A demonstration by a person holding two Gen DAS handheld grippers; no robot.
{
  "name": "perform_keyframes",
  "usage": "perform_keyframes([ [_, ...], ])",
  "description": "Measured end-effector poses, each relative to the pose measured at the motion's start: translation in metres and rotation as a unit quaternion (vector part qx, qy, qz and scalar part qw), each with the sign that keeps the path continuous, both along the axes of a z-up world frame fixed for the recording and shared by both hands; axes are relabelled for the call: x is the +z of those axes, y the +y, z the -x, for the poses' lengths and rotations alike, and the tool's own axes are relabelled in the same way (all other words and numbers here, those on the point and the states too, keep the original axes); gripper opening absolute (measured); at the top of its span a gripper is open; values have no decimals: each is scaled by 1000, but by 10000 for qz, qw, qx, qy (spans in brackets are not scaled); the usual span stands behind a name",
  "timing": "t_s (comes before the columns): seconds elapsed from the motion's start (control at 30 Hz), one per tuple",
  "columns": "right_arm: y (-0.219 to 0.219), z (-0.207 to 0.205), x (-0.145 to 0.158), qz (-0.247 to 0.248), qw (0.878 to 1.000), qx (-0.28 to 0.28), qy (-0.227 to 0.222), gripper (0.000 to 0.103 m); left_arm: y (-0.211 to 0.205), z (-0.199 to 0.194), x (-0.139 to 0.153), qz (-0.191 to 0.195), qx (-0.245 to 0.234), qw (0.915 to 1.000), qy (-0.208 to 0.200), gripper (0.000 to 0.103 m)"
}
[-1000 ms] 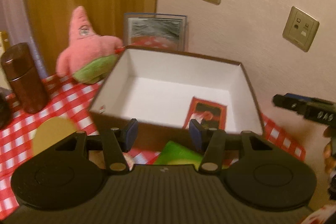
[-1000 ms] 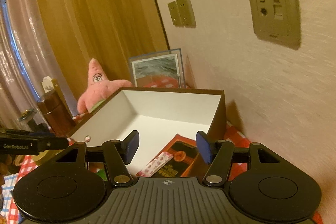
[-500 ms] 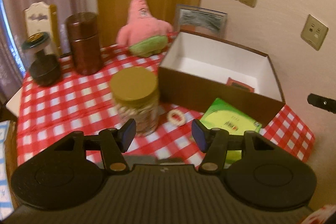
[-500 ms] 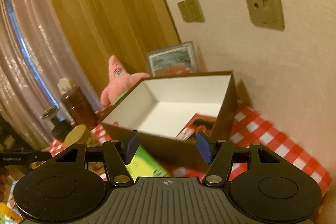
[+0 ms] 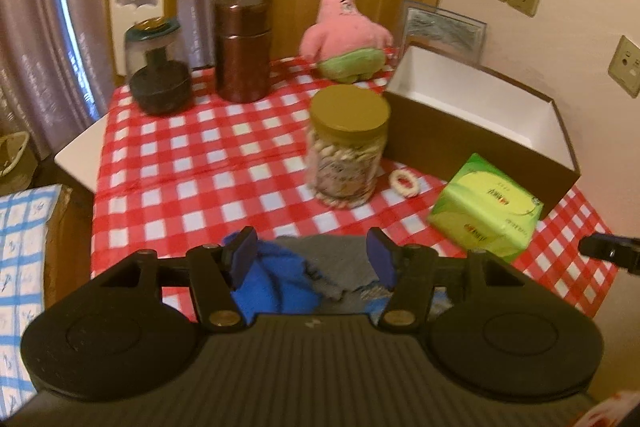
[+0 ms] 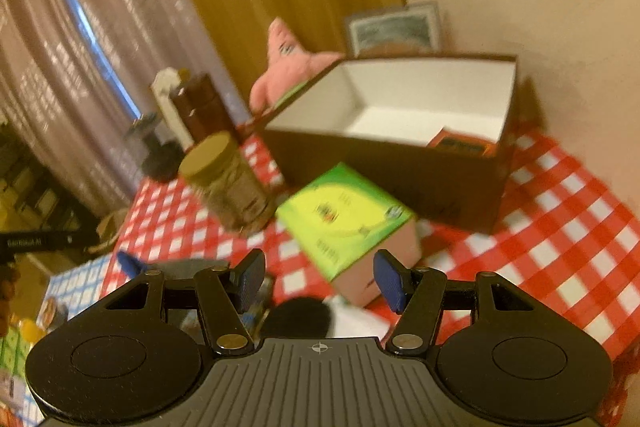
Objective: Organize soft objects
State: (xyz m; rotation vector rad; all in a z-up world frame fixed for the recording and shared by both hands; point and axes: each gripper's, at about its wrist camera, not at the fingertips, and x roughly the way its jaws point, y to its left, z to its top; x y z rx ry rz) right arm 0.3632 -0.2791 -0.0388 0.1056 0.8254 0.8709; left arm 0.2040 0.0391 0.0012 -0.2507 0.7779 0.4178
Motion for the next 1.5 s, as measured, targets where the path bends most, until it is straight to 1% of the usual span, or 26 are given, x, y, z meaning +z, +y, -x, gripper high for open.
perform_keyframes([
  [0.23,26,13,-29,361,9983,404,234,60,12,24,-12,62,225,9997,112,59],
  [0.4,39,20,-44,517,9969,478,355,61,15,33,-21,33,232,9995,217,62],
  [0.43,42,19,-46,534,9966,471,417,62,15,34,-23,48,215,9995,229,62],
  [0.5,45,19,-50,551,9961,459,509,74,17,37,-29,118,186,9994,271,62],
  [0.6,52,20,-55,653,9953,480,530,77,18,39,-37,190,157,9991,341,62],
  [0.9,74,24,-71,1009,9932,488,304,77,27,36,-54,290,67,9986,442,62],
  [1.23,102,12,-99,1395,9895,269,273,77,33,22,-68,328,-123,9978,569,62],
  [1.5,112,13,-110,1524,9878,279,160,77,33,11,-76,387,-337,9966,639,62],
])
